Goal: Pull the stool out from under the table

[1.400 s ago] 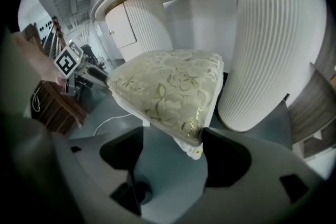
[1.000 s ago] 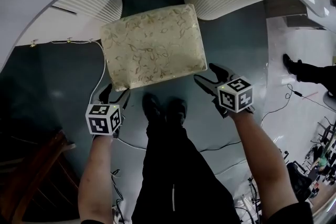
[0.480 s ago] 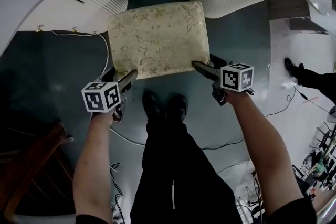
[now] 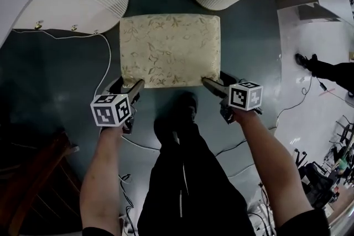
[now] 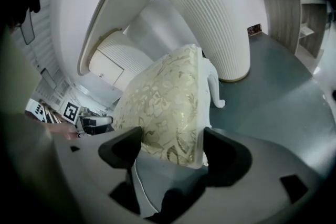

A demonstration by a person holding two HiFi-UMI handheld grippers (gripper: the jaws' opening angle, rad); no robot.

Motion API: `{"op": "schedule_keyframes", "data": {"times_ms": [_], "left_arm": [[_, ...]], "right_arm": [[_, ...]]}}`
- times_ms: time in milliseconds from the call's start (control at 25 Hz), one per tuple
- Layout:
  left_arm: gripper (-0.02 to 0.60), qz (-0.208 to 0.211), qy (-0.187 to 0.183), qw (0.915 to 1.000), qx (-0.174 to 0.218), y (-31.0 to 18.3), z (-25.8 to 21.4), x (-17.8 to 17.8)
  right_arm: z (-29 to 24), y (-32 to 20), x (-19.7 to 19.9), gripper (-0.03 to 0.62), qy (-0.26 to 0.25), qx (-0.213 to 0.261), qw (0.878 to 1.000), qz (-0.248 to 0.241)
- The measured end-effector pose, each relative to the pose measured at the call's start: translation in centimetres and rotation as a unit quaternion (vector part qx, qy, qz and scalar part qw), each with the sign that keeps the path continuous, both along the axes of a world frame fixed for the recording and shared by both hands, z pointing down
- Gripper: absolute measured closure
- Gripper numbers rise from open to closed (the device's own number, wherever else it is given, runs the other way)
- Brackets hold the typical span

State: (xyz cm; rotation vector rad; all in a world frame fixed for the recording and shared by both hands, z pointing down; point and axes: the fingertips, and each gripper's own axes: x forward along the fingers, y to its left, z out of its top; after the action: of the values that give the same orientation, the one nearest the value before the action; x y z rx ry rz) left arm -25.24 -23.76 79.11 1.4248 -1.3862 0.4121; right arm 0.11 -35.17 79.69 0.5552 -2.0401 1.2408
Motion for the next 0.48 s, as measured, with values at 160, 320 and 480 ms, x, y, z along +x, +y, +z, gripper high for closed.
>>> {"op": "schedule_keyframes", "data": {"times_ms": [160,320,480], "left_arm": [[0.256,0.016,0.012,0.9997,-0.015,1.6,0.4,0.8],[0.272,0.026,0.030,0.9984,-0.040,2.0,0.2,0.5],[0.300,0.043,0.054,0.9952,-0.070,5.0,-0.1,2.4]], "right_arm": [[0.2,1.7,0.8,0.224,0.015,-0.008,1.000,0.010],[0.4,2.0,0.7,0.223,0.033,-0.032,0.999,0.003],[0.1,3.5,2.1,0.223,0.057,-0.043,0.997,-0.010]]}}
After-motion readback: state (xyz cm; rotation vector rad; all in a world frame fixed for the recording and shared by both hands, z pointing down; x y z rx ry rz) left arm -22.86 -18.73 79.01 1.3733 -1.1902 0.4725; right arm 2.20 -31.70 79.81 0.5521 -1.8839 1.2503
